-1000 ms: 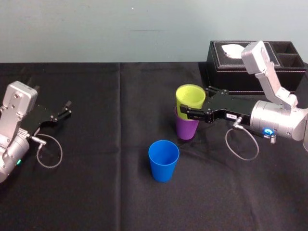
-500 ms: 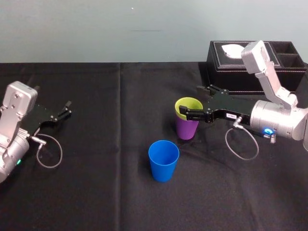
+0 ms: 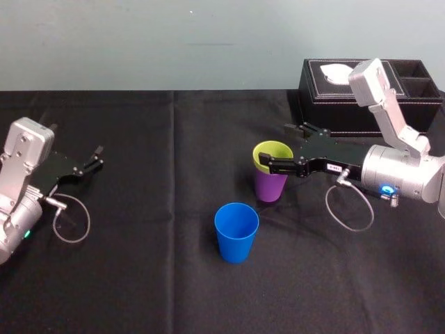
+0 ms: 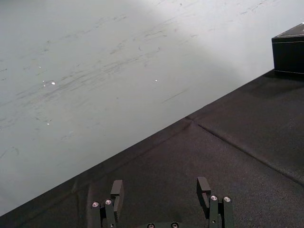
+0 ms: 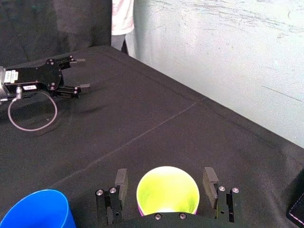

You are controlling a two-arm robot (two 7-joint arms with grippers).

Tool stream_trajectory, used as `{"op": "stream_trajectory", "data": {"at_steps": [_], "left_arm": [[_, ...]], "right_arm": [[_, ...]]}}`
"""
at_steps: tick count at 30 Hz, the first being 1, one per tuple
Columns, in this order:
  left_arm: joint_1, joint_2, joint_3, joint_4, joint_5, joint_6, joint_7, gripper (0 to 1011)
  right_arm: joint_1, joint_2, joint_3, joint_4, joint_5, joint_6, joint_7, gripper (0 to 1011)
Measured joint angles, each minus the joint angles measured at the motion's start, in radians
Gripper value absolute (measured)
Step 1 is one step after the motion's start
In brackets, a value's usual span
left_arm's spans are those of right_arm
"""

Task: Stack the three plastic cups sequentially using one hand.

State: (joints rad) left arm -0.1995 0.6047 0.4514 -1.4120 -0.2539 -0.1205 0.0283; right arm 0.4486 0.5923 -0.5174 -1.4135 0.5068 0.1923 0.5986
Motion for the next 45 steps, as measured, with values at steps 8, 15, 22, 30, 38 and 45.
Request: {"op": "stream_trajectory", "data": {"at_steps": [8,15,22,30,38,45], "left_arm": [[0.0,0.0,0.0,0.0,0.0,0.0,0.0,1011],[0.0,0.0,0.0,0.0,0.0,0.0,0.0,1011],[0.0,0.0,0.0,0.0,0.0,0.0,0.0,1011],[0.0,0.0,0.0,0.0,0.0,0.0,0.0,1011],[0.0,0.0,0.0,0.0,0.0,0.0,0.0,1011],[0.0,0.0,0.0,0.0,0.0,0.0,0.0,1011]], "right_arm": [[-0.041,0.055,0.049,-0.078,0.047,0.004,0.007,1003],[-0.144,0.139,0.117,-0.15,0.126,-0.052,0.043,1003],[-0.257,0.214,0.15,-0.182,0.166,-0.136,0.091,1003],[-0.311,0.236,0.131,-0.167,0.152,-0.187,0.134,1003],[-0.32,0.236,0.092,-0.16,0.103,-0.211,0.159,1003],[-0.3,0.216,0.049,-0.155,0.052,-0.213,0.171,1003]]}}
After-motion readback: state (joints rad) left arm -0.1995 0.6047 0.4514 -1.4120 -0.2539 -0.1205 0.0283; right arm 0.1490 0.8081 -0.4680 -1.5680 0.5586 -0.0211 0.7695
